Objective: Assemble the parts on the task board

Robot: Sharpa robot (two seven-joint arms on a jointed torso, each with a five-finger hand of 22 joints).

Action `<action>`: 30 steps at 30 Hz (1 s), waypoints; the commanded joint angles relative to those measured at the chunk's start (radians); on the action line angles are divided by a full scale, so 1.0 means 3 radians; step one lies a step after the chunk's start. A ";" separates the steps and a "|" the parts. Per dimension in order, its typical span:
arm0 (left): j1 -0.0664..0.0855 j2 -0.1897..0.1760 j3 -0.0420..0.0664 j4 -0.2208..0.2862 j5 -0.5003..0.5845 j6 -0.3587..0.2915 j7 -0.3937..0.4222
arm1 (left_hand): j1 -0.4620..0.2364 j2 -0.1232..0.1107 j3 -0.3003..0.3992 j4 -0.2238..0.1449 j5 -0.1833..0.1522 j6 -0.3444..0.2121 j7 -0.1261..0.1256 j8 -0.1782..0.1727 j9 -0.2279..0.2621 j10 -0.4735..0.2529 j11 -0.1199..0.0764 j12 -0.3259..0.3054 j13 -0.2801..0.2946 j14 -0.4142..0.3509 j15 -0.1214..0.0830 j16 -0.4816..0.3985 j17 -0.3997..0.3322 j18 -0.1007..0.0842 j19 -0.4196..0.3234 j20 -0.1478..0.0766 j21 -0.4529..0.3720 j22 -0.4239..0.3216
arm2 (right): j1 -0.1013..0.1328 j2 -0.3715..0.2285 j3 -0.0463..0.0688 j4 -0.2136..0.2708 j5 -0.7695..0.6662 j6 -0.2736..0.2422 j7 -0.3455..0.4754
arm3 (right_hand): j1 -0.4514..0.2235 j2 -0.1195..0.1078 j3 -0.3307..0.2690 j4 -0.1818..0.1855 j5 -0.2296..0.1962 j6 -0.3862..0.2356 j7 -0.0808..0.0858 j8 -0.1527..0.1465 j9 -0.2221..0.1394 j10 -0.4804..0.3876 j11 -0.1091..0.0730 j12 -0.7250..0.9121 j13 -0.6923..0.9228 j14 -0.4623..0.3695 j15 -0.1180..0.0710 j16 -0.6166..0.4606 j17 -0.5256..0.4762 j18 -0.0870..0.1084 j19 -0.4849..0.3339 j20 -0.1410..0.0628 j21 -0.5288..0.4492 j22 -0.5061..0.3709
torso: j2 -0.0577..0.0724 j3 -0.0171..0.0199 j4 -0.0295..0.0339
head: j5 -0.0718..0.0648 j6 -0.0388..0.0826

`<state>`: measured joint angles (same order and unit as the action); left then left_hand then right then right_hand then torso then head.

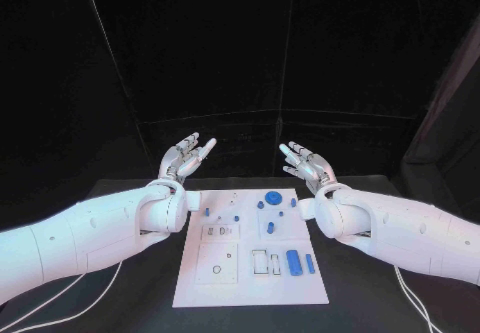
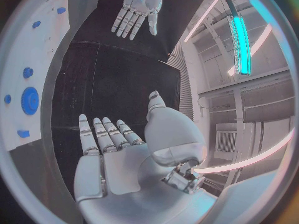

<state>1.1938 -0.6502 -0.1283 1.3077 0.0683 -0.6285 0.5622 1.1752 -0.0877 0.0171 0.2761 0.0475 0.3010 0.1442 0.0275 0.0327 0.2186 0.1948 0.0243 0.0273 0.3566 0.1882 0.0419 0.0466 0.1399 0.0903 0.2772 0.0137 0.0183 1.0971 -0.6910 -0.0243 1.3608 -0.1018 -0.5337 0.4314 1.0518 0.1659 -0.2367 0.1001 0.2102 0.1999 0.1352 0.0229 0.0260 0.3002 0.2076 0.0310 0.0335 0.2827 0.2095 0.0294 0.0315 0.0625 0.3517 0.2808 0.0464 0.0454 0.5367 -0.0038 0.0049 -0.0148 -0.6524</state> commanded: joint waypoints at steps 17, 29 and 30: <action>0.0020 -0.0080 -0.0013 0.0035 0.0088 0.0559 0.0267 | 0.0461 0.0286 -0.0045 -0.0213 0.0017 0.1496 0.0426 0.0297 0.0135 0.2003 0.0107 0.0427 0.0145 0.1713 0.0011 0.0575 0.0209 0.0100 0.1775 0.0044 0.0745 0.0363 | 0.0090 -0.0046 -0.0025 -0.0367 -0.1496 0.0466 -0.0115 | 0.1145 0.0007 0.0293 -0.0946 -0.0061 0.2315 0.0306 0.0288 0.0143 0.2359 -0.0112 0.0333 0.0094 0.2613 -0.0249 0.0416 0.0111 0.0413 0.1800 -0.0102 0.0599 0.0171 | 0.0115 0.0011 0.0006 | 0.0022 0.0016; 0.0019 -0.0281 -0.0014 0.0295 -0.0126 0.0659 0.0249 | 0.0565 0.0380 -0.0125 -0.0454 0.0011 0.2030 0.0325 0.0359 0.0126 0.2438 -0.0013 0.0500 0.0131 0.2182 -0.0128 0.0634 0.0204 0.0153 0.2291 -0.0031 0.0921 0.0388 | 0.0186 -0.0104 -0.0020 -0.0401 -0.2773 0.0490 -0.0400 | 0.1102 0.0012 0.0313 -0.1194 0.0033 0.2644 0.0204 0.0255 0.0139 0.2818 -0.0255 0.0283 0.0098 0.3322 -0.0489 0.0545 0.0193 0.0408 0.2397 -0.0362 0.0897 0.0256 | 0.0223 0.0014 0.0046 | -0.0012 0.0043; 0.0019 -0.0301 -0.0014 0.0316 -0.0140 0.0666 0.0245 | 0.0569 0.0384 -0.0128 -0.0465 0.0013 0.2056 0.0317 0.0365 0.0127 0.2476 -0.0024 0.0512 0.0136 0.2219 -0.0136 0.0644 0.0210 0.0155 0.2315 -0.0042 0.0929 0.0388 | 0.0193 -0.0102 -0.0020 -0.0398 -0.2857 0.0505 -0.0440 | 0.1108 0.0011 0.0316 -0.1230 0.0047 0.2674 0.0189 0.0254 0.0139 0.2862 -0.0274 0.0276 0.0099 0.3435 -0.0524 0.0587 0.0220 0.0405 0.2489 -0.0405 0.0964 0.0285 | 0.0234 0.0014 0.0048 | -0.0014 0.0046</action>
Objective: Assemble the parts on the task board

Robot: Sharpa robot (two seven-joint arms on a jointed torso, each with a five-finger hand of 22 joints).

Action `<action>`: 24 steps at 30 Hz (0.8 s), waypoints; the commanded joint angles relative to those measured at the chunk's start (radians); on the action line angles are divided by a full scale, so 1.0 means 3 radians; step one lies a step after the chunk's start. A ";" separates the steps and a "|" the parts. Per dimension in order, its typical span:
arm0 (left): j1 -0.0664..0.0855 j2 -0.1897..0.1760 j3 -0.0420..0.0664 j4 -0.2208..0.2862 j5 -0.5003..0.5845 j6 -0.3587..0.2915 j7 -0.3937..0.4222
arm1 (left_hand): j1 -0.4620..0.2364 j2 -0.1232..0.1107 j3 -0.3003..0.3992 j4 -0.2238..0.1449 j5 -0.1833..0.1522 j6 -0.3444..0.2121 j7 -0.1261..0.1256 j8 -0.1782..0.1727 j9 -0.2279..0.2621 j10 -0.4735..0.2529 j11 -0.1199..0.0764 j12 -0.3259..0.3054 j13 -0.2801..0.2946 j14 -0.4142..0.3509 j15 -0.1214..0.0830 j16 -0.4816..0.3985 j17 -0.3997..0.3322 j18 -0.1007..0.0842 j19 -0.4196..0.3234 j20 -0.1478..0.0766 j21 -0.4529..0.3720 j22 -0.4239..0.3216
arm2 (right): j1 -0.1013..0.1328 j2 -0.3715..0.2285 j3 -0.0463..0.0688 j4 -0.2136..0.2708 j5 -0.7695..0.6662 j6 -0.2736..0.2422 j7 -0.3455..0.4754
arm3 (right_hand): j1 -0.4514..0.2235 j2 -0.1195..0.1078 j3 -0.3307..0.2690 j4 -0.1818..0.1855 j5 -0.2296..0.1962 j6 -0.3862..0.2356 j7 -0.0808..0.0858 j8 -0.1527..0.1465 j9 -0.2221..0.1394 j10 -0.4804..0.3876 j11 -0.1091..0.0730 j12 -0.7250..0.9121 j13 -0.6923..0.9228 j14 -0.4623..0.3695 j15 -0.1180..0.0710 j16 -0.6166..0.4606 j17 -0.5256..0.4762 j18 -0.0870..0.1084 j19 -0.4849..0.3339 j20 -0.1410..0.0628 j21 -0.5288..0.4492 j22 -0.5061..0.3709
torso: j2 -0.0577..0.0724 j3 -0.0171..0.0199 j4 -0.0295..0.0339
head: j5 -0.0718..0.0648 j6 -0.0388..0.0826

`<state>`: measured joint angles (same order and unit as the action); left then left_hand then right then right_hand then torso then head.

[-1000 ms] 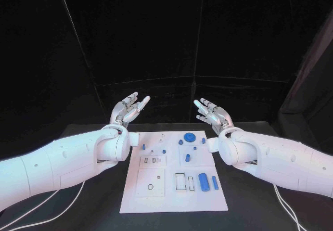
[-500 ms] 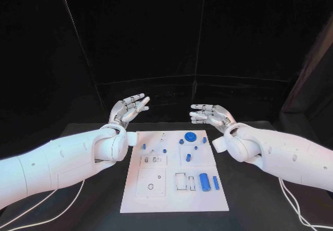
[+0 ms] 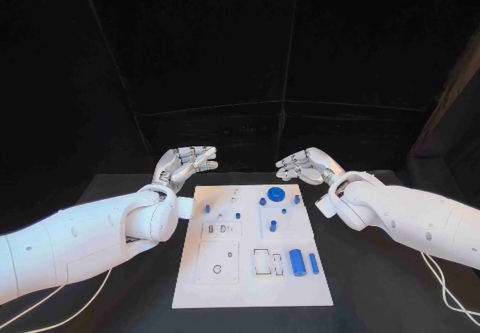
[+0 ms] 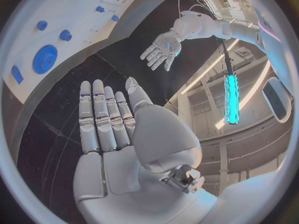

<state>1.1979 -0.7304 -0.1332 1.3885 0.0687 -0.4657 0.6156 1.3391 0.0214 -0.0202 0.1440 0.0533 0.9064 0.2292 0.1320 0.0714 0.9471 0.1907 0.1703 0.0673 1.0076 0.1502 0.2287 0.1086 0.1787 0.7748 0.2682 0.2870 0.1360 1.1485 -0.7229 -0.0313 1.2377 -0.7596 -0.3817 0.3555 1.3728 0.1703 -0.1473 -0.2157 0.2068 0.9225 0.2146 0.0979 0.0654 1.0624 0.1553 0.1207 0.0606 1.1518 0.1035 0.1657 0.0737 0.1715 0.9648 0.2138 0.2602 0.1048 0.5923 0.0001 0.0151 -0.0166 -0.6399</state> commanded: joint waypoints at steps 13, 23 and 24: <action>-0.0004 -0.0286 0.0001 0.0458 -0.0243 0.0251 -0.0008 | 0.0046 0.0096 -0.0035 -0.0141 -0.0003 0.0281 -0.0048 0.0028 -0.0011 0.0372 -0.0107 0.0052 0.0013 0.0354 -0.0114 0.0036 0.0073 0.0024 0.0279 -0.0109 0.0072 -0.0017 | 0.0144 0.0148 0.0008 0.0050 -0.2243 0.0374 -0.1000 | 0.0041 -0.0086 -0.0002 -0.0249 0.0058 0.0424 -0.0162 -0.0108 0.0000 0.0560 -0.0230 -0.0190 0.0012 0.1178 -0.0358 0.0823 0.0608 0.0024 0.0890 -0.0455 0.1053 0.0530 | 0.0222 -0.0019 0.0082 | -0.0063 0.0048; -0.0011 -0.0322 0.0001 0.0601 -0.0246 0.0353 -0.0075 | 0.0004 0.0083 -0.0073 -0.0147 -0.0004 0.0289 -0.0048 0.0003 -0.0017 0.0382 -0.0105 0.0019 0.0006 0.0357 -0.0112 0.0002 0.0079 0.0020 0.0295 -0.0112 0.0062 -0.0030 | 0.0240 0.0277 0.0009 -0.0011 -0.2650 0.0482 -0.1266 | -0.0034 -0.0050 0.0026 -0.0246 -0.0025 0.0363 -0.0188 -0.0114 -0.0001 0.0435 -0.0229 -0.0192 0.0009 0.1189 -0.0360 0.1485 0.1062 0.0029 0.0874 -0.0450 0.1523 0.0821 | 0.0322 -0.0025 0.0129 | -0.0102 0.0104; -0.0011 -0.0325 0.0001 0.0607 -0.0246 0.0357 -0.0077 | 0.0003 0.0083 -0.0073 -0.0147 -0.0004 0.0289 -0.0048 0.0003 -0.0017 0.0382 -0.0105 0.0019 0.0006 0.0357 -0.0112 0.0002 0.0079 0.0020 0.0295 -0.0112 0.0062 -0.0030 | 0.0246 0.0282 0.0009 -0.0013 -0.2658 0.0489 -0.1277 | -0.0039 -0.0049 0.0026 -0.0246 -0.0026 0.0359 -0.0186 -0.0114 -0.0001 0.0426 -0.0233 -0.0192 0.0008 0.1190 -0.0357 0.1533 0.1091 0.0030 0.0877 -0.0450 0.1554 0.0840 | 0.0329 -0.0024 0.0130 | -0.0104 0.0102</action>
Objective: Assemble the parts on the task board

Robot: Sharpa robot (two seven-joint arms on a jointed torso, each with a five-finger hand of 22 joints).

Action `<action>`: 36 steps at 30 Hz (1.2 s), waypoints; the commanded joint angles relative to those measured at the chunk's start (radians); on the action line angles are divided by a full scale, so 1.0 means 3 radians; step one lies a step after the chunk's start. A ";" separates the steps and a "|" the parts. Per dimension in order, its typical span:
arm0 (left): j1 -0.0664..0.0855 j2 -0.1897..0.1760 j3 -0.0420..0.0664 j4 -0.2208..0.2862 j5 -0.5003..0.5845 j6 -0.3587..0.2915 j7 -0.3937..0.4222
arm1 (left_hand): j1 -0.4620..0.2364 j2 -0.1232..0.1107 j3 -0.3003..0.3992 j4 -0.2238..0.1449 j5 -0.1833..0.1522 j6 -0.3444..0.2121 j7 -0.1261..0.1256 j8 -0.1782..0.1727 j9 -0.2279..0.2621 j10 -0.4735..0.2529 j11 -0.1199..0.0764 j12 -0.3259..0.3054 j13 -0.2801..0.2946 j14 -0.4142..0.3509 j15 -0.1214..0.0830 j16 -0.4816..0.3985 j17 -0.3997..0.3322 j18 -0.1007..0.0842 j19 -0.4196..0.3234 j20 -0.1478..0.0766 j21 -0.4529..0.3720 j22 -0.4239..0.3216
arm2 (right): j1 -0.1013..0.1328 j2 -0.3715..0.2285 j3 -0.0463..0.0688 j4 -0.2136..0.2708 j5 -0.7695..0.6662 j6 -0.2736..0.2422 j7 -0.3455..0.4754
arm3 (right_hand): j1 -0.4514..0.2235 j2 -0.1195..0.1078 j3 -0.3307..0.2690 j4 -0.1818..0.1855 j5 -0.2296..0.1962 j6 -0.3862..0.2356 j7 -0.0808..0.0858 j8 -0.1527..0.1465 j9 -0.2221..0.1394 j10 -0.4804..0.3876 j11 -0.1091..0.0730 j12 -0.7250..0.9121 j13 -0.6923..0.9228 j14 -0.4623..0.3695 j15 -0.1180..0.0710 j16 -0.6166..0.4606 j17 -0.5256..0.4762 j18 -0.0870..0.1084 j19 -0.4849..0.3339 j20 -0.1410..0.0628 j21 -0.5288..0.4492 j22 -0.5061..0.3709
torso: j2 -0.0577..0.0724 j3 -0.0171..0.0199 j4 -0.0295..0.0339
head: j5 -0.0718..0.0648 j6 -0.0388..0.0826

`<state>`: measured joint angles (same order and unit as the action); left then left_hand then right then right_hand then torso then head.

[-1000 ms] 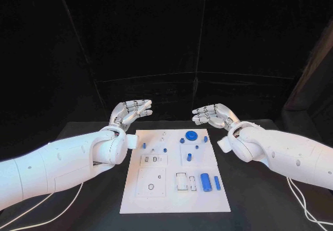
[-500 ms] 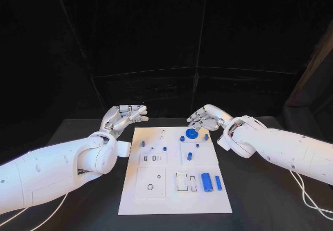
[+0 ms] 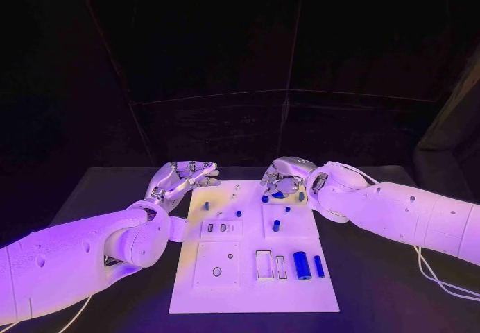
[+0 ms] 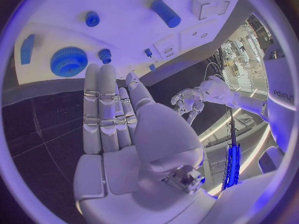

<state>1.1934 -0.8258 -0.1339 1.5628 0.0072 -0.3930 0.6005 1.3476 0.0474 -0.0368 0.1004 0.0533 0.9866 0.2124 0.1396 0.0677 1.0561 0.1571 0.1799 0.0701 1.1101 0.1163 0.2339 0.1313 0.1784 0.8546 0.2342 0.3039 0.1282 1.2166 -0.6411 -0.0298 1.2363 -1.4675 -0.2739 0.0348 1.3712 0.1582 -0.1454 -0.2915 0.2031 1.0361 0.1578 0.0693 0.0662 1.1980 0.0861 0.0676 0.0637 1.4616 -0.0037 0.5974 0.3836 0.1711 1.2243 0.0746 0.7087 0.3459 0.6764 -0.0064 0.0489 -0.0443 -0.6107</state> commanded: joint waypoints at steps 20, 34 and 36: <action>0.0006 -0.0027 0.0003 0.0021 -0.0041 0.0205 -0.0090 | -0.0027 0.0006 -0.0025 -0.0020 -0.0003 0.0022 0.0009 -0.0042 -0.0007 0.0017 0.0008 -0.0039 -0.0008 0.0012 0.0002 -0.0041 0.0007 0.0022 0.0061 -0.0001 0.0013 -0.0007 | 0.0070 0.0075 0.0004 -0.0025 -0.0426 0.0562 -0.0440 | -0.0123 -0.0060 0.0065 0.0012 -0.0025 -0.0096 -0.0005 -0.0019 -0.0003 -0.0186 0.0020 -0.0016 -0.0002 0.0115 0.0014 0.1906 0.1821 -0.0091 0.0117 0.0089 0.1318 0.1338 | 0.0122 0.0002 0.0032 | -0.0016 -0.0022; 0.0008 -0.0026 0.0003 0.0003 -0.0040 0.0181 -0.0101 | -0.0034 0.0009 -0.0034 -0.0030 -0.0003 0.0025 0.0013 -0.0053 -0.0007 0.0021 0.0011 -0.0054 -0.0009 0.0017 0.0001 -0.0055 0.0010 0.0022 0.0092 -0.0003 0.0024 -0.0005 | 0.0070 0.0123 0.0003 -0.0059 -0.0374 0.0643 -0.0353 | -0.0081 0.0034 0.0172 0.0003 -0.0053 -0.0067 0.0001 -0.0012 0.0000 -0.0148 0.0016 -0.0002 0.0000 0.0145 0.0014 0.2182 0.2128 -0.0115 0.0153 0.0094 0.1495 0.1545 | 0.0140 0.0009 0.0036 | -0.0007 -0.0024; 0.0008 -0.0025 0.0003 0.0002 -0.0038 0.0181 -0.0103 | -0.0035 0.0010 -0.0035 -0.0032 -0.0003 0.0026 0.0013 -0.0055 -0.0007 0.0022 0.0011 -0.0056 -0.0009 0.0019 0.0001 -0.0057 0.0011 0.0022 0.0100 -0.0004 0.0027 -0.0005 | 0.0070 0.0126 0.0003 -0.0065 -0.0370 0.0654 -0.0347 | -0.0075 0.0043 0.0187 0.0003 -0.0054 -0.0061 0.0001 -0.0011 0.0000 -0.0143 0.0015 -0.0003 -0.0001 0.0143 0.0014 0.2190 0.2130 -0.0116 0.0152 0.0095 0.1505 0.1554 | 0.0145 0.0008 0.0038 | -0.0015 -0.0014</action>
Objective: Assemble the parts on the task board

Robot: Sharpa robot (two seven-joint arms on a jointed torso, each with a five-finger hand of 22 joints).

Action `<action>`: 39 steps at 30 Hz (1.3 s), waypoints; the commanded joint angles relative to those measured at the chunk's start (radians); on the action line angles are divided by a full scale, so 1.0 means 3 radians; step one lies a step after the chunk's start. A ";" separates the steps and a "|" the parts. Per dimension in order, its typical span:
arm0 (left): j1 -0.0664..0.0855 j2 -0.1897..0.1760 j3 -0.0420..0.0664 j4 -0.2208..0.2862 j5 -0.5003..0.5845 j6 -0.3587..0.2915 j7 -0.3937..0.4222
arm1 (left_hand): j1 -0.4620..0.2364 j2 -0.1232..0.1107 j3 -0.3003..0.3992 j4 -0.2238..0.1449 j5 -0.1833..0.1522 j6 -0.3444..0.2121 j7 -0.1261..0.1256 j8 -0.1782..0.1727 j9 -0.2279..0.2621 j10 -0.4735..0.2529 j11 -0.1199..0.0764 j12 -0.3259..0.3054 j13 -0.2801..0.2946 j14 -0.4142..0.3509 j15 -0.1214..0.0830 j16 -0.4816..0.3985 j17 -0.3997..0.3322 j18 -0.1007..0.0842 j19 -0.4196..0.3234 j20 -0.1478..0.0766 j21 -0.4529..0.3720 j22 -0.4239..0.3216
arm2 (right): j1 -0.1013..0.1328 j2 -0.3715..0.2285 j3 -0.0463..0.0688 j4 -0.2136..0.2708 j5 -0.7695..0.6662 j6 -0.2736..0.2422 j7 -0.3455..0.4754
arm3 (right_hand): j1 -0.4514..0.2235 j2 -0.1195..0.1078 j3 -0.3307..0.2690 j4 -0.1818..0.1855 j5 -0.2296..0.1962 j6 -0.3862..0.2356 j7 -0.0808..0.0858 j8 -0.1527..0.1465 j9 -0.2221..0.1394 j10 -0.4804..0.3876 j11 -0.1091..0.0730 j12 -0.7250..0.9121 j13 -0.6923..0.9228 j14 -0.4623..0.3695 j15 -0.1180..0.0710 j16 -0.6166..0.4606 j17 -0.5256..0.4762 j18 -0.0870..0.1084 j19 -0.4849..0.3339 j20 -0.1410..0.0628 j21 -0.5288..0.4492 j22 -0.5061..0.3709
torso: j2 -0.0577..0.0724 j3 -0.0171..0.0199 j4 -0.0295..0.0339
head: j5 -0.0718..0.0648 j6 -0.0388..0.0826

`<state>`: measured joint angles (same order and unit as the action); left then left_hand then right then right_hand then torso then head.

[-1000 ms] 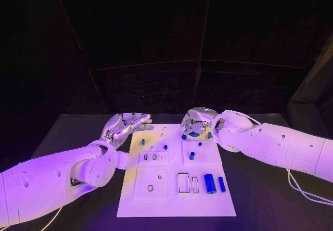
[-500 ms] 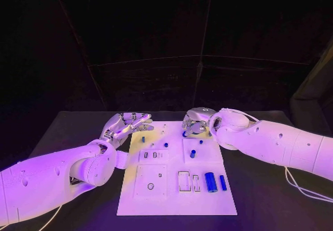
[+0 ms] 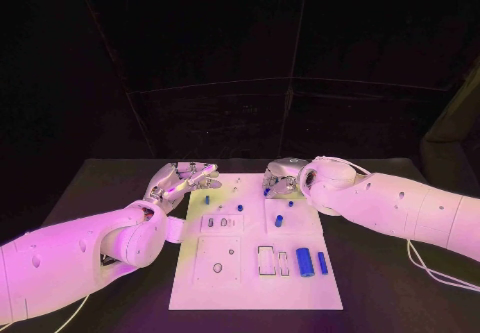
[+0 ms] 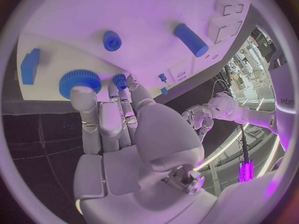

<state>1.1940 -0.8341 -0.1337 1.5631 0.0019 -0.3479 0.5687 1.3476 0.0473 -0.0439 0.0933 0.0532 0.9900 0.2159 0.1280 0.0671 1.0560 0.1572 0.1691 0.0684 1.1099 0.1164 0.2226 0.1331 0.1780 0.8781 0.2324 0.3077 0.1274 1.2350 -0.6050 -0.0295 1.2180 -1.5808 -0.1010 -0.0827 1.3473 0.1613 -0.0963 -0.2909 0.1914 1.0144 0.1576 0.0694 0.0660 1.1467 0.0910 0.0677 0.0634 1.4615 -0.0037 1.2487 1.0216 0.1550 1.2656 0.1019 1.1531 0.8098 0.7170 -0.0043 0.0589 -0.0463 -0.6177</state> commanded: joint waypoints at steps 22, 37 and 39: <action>0.0007 0.0000 0.0003 -0.0005 0.0008 0.0025 -0.0023 | -0.0058 0.0022 -0.0036 -0.0027 -0.0004 0.0021 0.0005 -0.0045 -0.0005 0.0030 0.0013 -0.0055 -0.0003 0.0028 -0.0003 -0.0055 0.0014 0.0022 0.0116 -0.0010 0.0058 0.0008 | 0.0008 0.0019 0.0001 0.0033 0.0026 -0.0483 0.0073 | 0.0108 0.0057 0.0785 0.0013 -0.0120 0.0259 -0.0010 0.0002 0.0008 0.0249 -0.0025 -0.0011 0.0000 0.0092 -0.0006 0.0153 0.0044 -0.0069 -0.0052 -0.0019 0.0180 0.0133 | 0.0027 0.0007 0.0005 | 0.0006 0.0010; 0.0016 0.0005 0.0003 -0.0027 0.0057 0.0020 -0.0040 | -0.0058 0.0021 -0.0041 -0.0032 -0.0004 0.0021 0.0003 -0.0049 -0.0005 0.0029 0.0013 -0.0061 -0.0004 0.0021 0.0000 -0.0064 0.0013 0.0019 0.0116 -0.0010 0.0057 0.0006 | 0.0009 0.0175 0.0004 -0.0074 0.0220 -0.0941 0.0027 | -0.0230 -0.0329 0.1701 0.0043 -0.0155 0.0265 0.0018 -0.0015 0.0006 0.0233 -0.0012 -0.0014 0.0001 0.0073 0.0014 0.0198 -0.0004 -0.0072 -0.0094 0.0014 0.0272 0.0196 | 0.0037 0.0002 0.0031 | -0.0014 0.0012; 0.0019 0.0005 0.0003 -0.0020 0.0059 0.0020 -0.0039 | -0.0058 0.0021 -0.0041 -0.0034 -0.0004 0.0021 0.0002 -0.0050 -0.0005 0.0028 0.0013 -0.0063 -0.0004 0.0020 0.0000 -0.0066 0.0013 0.0019 0.0116 -0.0010 0.0057 0.0006 | 0.0009 0.0231 0.0004 -0.0131 0.0230 -0.0951 0.0023 | -0.0241 -0.0344 0.1725 0.0047 -0.0156 0.0261 0.0019 -0.0016 0.0006 0.0229 -0.0010 -0.0014 0.0001 0.0074 0.0016 0.0203 0.0000 -0.0073 -0.0094 0.0015 0.0275 0.0197 | 0.0038 -0.0001 0.0036 | -0.0011 0.0011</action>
<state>1.1980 -0.8334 -0.1335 1.5548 0.0132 -0.3488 0.5547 1.3394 0.0556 -0.0533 0.0839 0.0533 0.9899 0.2158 0.1171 0.0665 1.0597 0.1609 0.1549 0.0687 1.1098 0.1164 0.2084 0.1361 0.1779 0.9086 0.2303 0.3186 0.1286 1.2352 -0.5376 -0.0291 1.1819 -1.5331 -0.3408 -0.0736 1.2737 0.0657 0.4173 -0.2768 0.1509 1.0941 0.1590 0.0694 0.0680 1.2118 0.0943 0.0600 0.0639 1.4615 -0.0036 1.3067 1.0216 0.1393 1.2435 0.1086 1.2313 0.8678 0.7278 -0.0034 0.0657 -0.0500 -0.6146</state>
